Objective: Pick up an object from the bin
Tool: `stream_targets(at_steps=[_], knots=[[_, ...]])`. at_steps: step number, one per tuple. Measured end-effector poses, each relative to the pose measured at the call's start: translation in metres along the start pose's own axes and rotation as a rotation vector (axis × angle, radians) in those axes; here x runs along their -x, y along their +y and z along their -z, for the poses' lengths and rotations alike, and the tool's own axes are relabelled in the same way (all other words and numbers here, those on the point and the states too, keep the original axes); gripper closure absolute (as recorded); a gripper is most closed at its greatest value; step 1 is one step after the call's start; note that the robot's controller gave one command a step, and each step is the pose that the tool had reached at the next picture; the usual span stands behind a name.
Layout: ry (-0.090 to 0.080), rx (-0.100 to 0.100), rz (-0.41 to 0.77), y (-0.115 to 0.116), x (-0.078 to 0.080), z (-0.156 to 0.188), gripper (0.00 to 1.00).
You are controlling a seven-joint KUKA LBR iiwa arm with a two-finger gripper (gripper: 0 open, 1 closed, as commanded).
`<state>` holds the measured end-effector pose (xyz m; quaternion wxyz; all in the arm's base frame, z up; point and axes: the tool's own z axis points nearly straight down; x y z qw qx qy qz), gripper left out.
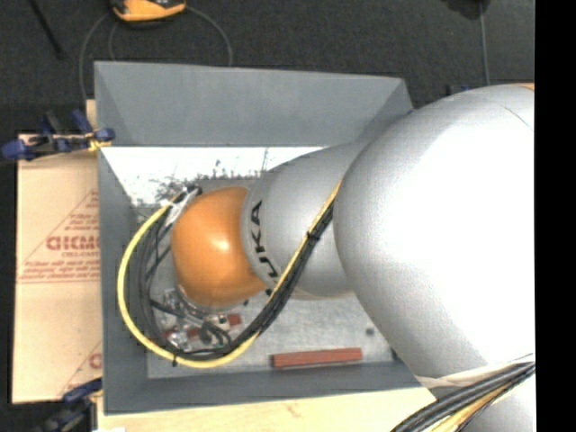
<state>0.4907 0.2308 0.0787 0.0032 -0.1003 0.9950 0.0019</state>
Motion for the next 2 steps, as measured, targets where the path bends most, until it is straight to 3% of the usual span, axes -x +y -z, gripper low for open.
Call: stream_targets(at_steps=[1, 2], knots=[[0.0, 0.0, -0.001, 0.0, 0.0, 0.0, 1.0], [0.0, -0.002, 0.007, -0.016, 0.007, 0.164, 1.0]])
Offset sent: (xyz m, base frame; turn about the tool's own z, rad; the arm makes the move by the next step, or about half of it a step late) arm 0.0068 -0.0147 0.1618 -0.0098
